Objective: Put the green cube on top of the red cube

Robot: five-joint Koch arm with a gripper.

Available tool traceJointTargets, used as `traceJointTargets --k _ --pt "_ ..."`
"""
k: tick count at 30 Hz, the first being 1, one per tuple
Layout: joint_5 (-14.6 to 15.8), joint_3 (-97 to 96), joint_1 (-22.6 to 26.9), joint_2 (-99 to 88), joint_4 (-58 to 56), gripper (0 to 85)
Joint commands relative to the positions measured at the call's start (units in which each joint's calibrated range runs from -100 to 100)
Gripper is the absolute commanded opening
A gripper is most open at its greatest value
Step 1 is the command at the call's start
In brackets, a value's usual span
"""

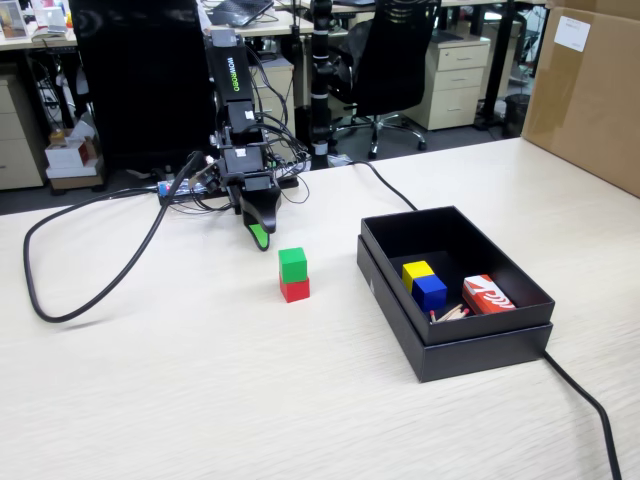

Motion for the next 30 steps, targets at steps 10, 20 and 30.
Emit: traceJointTargets --k 10,20,30 --pt "-0.05 -7.80 -0.39 0.37 7.85 48.0" --pt "0.05 -9.34 -0.44 -2.73 8.02 48.7" --pt "0.00 -9.43 -0.44 -3.07 8.02 48.7"
